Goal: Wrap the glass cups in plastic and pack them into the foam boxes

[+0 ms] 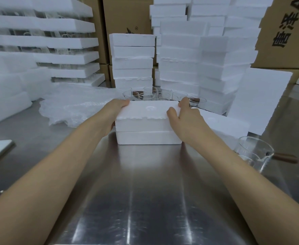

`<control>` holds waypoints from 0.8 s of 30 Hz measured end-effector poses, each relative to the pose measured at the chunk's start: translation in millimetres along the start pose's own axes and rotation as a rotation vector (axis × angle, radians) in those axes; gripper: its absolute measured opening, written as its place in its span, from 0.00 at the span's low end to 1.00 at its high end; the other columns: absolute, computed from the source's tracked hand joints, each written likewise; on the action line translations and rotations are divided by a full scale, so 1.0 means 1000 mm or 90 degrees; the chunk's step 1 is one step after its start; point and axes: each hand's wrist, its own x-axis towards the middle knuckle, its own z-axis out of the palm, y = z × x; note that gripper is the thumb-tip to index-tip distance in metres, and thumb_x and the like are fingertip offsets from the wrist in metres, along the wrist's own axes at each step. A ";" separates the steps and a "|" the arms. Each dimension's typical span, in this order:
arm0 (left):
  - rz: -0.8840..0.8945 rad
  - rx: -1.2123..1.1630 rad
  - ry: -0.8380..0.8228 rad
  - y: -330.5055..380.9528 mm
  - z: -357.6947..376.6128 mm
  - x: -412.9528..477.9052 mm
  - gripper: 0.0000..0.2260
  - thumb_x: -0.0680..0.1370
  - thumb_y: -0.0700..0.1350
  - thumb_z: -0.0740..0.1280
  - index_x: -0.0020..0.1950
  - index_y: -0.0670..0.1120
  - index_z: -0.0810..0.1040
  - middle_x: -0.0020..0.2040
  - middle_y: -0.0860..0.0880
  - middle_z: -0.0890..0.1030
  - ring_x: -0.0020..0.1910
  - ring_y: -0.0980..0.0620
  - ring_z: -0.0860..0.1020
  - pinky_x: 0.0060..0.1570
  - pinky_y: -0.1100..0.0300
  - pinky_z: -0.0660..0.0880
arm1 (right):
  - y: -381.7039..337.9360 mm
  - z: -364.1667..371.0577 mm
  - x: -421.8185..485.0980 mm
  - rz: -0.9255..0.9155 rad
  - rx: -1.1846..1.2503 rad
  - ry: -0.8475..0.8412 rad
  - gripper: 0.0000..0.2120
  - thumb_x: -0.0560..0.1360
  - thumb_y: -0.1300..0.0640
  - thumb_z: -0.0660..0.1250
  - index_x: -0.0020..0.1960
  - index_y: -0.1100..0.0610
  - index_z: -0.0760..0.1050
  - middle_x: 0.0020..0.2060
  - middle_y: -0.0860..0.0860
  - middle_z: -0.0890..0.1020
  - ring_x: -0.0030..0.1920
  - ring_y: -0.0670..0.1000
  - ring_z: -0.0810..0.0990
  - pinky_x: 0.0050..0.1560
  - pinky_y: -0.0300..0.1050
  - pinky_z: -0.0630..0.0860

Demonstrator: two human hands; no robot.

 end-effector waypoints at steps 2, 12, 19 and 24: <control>-0.008 -0.042 -0.005 -0.001 0.001 -0.003 0.09 0.81 0.47 0.60 0.54 0.45 0.78 0.45 0.47 0.83 0.37 0.53 0.81 0.36 0.63 0.77 | 0.000 0.000 0.000 0.013 -0.005 -0.001 0.10 0.79 0.48 0.51 0.55 0.53 0.60 0.59 0.57 0.73 0.47 0.56 0.67 0.41 0.48 0.61; -0.051 -0.157 -0.010 -0.001 0.003 -0.010 0.08 0.79 0.46 0.62 0.54 0.45 0.78 0.43 0.48 0.82 0.38 0.50 0.80 0.37 0.62 0.78 | -0.005 0.004 -0.001 0.031 -0.028 0.053 0.11 0.80 0.50 0.52 0.54 0.58 0.59 0.35 0.53 0.66 0.36 0.56 0.65 0.29 0.45 0.55; -0.050 -0.142 -0.002 0.000 0.002 -0.009 0.08 0.80 0.47 0.63 0.54 0.45 0.78 0.42 0.48 0.82 0.35 0.52 0.81 0.28 0.64 0.78 | -0.004 0.000 0.000 0.068 -0.063 0.011 0.24 0.80 0.42 0.52 0.66 0.61 0.60 0.44 0.55 0.69 0.47 0.59 0.70 0.42 0.48 0.63; -0.050 -0.161 0.000 -0.001 0.004 -0.012 0.09 0.80 0.47 0.63 0.56 0.45 0.78 0.41 0.48 0.83 0.34 0.52 0.82 0.29 0.63 0.78 | -0.007 -0.002 0.001 0.088 -0.078 -0.072 0.29 0.80 0.42 0.48 0.77 0.51 0.48 0.60 0.64 0.73 0.52 0.64 0.77 0.53 0.52 0.74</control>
